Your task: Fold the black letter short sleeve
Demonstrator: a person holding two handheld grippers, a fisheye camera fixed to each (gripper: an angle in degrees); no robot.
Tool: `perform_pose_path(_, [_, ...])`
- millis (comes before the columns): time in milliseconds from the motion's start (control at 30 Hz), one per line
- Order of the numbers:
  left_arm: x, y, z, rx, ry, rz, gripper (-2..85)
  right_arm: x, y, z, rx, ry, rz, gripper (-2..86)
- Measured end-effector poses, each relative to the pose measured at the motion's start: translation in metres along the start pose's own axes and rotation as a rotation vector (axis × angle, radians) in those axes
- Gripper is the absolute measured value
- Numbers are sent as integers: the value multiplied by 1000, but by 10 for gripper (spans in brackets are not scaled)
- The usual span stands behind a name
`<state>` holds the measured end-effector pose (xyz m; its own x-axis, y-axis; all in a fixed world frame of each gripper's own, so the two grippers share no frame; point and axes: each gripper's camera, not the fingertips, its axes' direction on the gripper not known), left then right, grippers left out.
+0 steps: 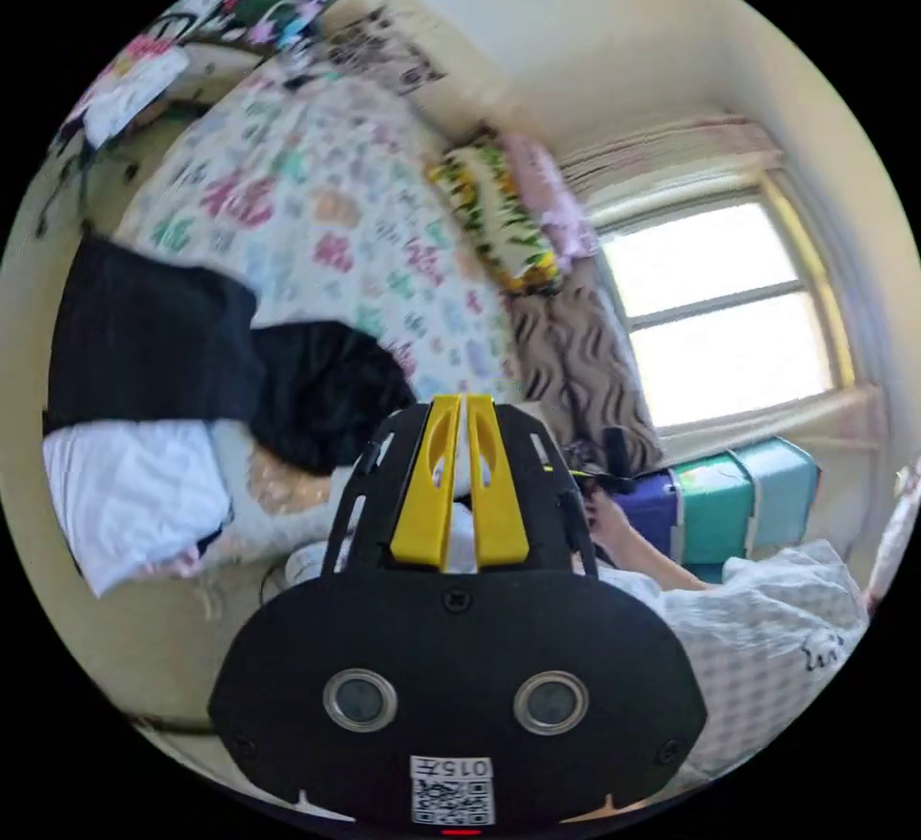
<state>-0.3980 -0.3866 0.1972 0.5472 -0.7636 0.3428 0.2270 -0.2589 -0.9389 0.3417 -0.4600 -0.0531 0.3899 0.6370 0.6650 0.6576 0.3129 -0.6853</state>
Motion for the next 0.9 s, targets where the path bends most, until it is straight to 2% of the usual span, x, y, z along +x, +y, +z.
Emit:
perform_pose_path(100, [-27,-4,48,-116,-132,-119,53,33,24,-12,29,-41,153,61])
perform_pose_path(267, [-52,-30,127,-268,-64,-290,86,71,57,-43,90,-68,354,60])
perform_pose_path(367, [-41,-56,166,-298,-79,-301,95,83,64,-64,86,-23,409,61])
perform_pose_path(467, [-20,-89,202,-318,-148,-248,137,93,54,-79,59,19,412,67])
perform_pose_path(567, [2,-125,243,-403,-336,-153,172,114,25,-81,-1,-4,399,79])
perform_pose_path(733, [36,-182,306,-409,-510,65,169,160,-69,-51,-123,-56,289,103])
perform_pose_path(833, [41,-211,348,-499,-563,128,144,179,-122,-28,-127,-106,251,114])
perform_pose_path(900, [48,-225,363,-518,-619,174,33,188,-147,-15,-133,-188,248,105])
